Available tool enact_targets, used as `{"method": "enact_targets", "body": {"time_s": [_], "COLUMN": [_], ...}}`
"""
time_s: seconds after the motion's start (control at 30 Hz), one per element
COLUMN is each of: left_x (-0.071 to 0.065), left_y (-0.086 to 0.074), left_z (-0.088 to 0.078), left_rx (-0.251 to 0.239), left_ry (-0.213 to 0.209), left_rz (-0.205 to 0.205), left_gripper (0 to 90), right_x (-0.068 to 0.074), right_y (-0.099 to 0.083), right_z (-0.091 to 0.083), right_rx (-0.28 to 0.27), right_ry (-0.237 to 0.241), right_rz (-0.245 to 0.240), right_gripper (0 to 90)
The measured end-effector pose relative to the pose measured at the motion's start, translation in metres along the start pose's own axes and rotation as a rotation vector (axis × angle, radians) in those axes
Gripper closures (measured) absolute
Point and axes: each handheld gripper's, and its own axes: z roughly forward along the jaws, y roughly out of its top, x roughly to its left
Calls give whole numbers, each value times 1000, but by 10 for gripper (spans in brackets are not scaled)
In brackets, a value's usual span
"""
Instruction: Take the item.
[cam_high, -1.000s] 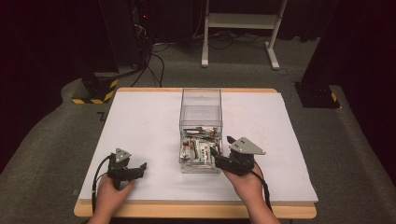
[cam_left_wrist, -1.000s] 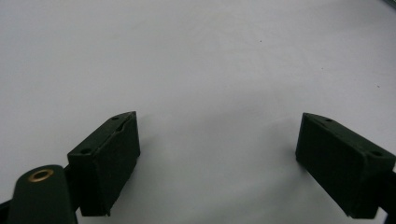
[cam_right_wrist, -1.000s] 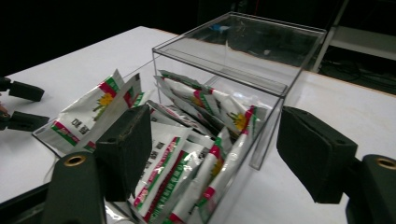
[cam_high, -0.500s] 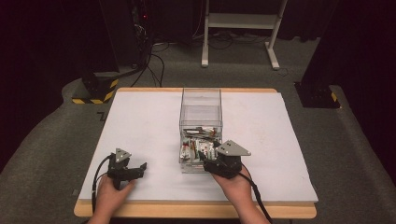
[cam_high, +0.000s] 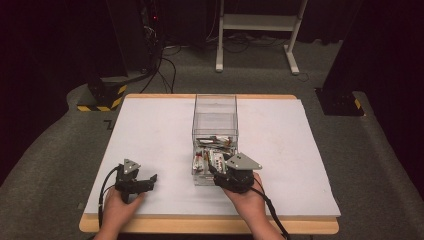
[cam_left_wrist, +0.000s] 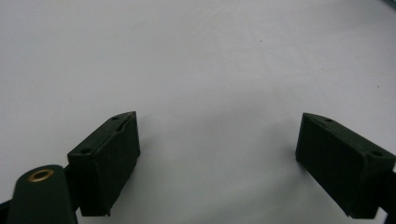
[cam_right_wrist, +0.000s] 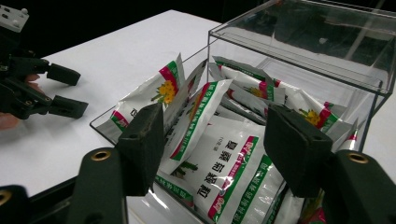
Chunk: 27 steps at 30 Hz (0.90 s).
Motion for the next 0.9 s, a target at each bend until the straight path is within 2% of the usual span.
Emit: {"method": "enact_targets", "body": {"time_s": [0.2, 0.47, 0.77, 0.9], "left_x": [0, 0, 0, 0], "left_y": [0, 0, 0, 0], "left_z": [0, 0, 0, 0], "left_rx": [0, 0, 0, 0], "left_ry": [0, 0, 0, 0], "left_rz": [0, 0, 0, -1], "left_gripper": [138, 138, 138, 138], "right_x": [1, 5, 4, 5], "right_y": [0, 1, -1, -1], "right_z": [2, 6, 10, 12], "right_rx": [16, 40, 73, 77], "right_ry": [25, 35, 36, 46], "right_rz": [23, 4, 19, 24], "right_gripper": [467, 535, 687, 727]}}
